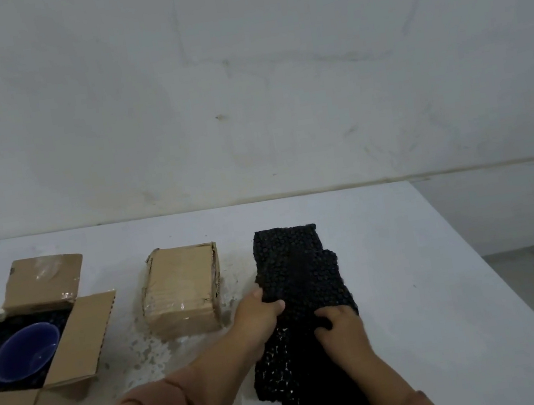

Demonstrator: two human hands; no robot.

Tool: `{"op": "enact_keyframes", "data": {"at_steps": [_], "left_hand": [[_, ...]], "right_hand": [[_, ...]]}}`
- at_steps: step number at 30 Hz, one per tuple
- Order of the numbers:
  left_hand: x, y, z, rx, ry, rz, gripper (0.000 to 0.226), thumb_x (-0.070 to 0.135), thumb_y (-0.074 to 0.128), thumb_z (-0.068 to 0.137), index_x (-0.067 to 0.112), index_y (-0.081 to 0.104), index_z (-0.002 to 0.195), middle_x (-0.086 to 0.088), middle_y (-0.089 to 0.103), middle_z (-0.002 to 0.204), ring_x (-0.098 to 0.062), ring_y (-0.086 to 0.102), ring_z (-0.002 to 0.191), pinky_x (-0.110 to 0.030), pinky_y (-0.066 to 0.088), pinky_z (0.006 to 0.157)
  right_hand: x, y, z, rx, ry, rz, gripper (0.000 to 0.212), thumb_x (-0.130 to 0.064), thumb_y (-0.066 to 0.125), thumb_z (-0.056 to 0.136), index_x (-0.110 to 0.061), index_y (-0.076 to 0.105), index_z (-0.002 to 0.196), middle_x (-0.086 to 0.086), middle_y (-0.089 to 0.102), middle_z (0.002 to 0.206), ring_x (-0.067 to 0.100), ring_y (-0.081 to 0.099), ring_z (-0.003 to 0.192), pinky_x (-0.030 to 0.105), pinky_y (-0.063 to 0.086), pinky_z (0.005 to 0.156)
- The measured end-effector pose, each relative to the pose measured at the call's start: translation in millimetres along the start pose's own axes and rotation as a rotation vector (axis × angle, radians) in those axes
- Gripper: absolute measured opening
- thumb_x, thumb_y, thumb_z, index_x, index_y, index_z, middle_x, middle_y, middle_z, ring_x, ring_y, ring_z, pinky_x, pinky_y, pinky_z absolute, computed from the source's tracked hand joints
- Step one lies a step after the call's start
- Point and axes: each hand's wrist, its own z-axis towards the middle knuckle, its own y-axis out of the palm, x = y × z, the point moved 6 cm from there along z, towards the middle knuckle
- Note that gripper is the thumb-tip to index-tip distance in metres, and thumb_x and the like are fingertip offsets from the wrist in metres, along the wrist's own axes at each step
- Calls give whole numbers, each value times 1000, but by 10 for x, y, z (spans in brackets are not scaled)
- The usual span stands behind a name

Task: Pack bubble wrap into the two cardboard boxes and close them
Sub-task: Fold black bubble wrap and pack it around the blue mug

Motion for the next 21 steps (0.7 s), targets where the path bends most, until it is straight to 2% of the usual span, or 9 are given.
{"op": "enact_keyframes", "data": {"at_steps": [3, 6, 8, 10, 13, 15, 17, 19, 21], "left_hand": [[298, -102, -131, -76, 98, -18, 19, 11, 53, 95, 16, 56, 114, 3, 63, 109, -21, 60, 105, -35, 47, 94], [551, -357, -233, -91, 158, -56, 18, 9, 57, 91, 13, 64, 107, -11, 72, 105, -31, 67, 101, -47, 49, 97], [673, -575, -315, -85, 168, -112, 14, 4, 56, 91, 11, 65, 100, -14, 72, 100, -33, 67, 97, -45, 51, 94], [751, -828, -374, -68, 189, -134, 14, 2, 55, 91, 6, 64, 101, -16, 72, 97, -31, 68, 91, -40, 54, 87], [827, -1250, -455, 14, 243, -58, 15, 3, 59, 89, 4, 63, 103, -19, 71, 104, -29, 69, 89, -36, 55, 78], [849, -1550, -508, 131, 275, -39, 24, 3, 63, 87, 7, 54, 109, -19, 68, 107, -29, 67, 89, -38, 53, 74], [871, -1813, -592, 214, 319, -98, 42, 2, 64, 86, 16, 43, 119, -18, 64, 113, -27, 65, 93, -36, 51, 71], [901, -2016, -680, 233, 374, -48, 57, 6, 65, 87, 34, 38, 128, -17, 49, 137, -30, 52, 122, -39, 48, 90], [932, -2211, -780, 250, 428, 71, 61, 10, 62, 90, 40, 37, 136, -8, 32, 152, -23, 27, 143, -39, 36, 103]], "right_hand": [[122, -245, 75, 125, 172, 451, 24, -18, 63, 81, -20, 61, 105, 7, 63, 112, 23, 58, 102, 32, 45, 89], [17, -195, 98, -84, 291, 984, 7, -16, 58, 86, -18, 51, 86, 4, 59, 91, 21, 54, 83, 34, 42, 69], [-199, -145, 98, -252, 264, 1259, 18, -10, 54, 86, -20, 47, 74, 5, 55, 83, 22, 53, 80, 36, 40, 69], [-451, -197, 114, -281, 173, 1448, 26, 1, 50, 86, -19, 46, 69, 8, 58, 85, 25, 55, 84, 39, 43, 78], [-880, -414, 101, -191, -58, 1372, 33, 13, 47, 84, -19, 51, 78, 12, 55, 100, 25, 54, 92, 37, 44, 83], [-1181, -567, 84, -145, -201, 1196, 42, 18, 48, 81, -21, 57, 97, 5, 57, 108, 19, 57, 95, 30, 47, 81], [-1503, -668, 36, -157, -309, 1025, 58, 12, 57, 76, -28, 56, 118, -2, 56, 121, 13, 56, 106, 30, 48, 90], [-1789, -704, -12, -201, -346, 907, 65, 5, 60, 72, -32, 54, 125, -1, 56, 124, 15, 56, 108, 32, 47, 94], [-2058, -724, -87, -240, -330, 901, 53, 3, 61, 72, -24, 62, 117, 5, 63, 109, 18, 60, 96, 29, 47, 87]]}}
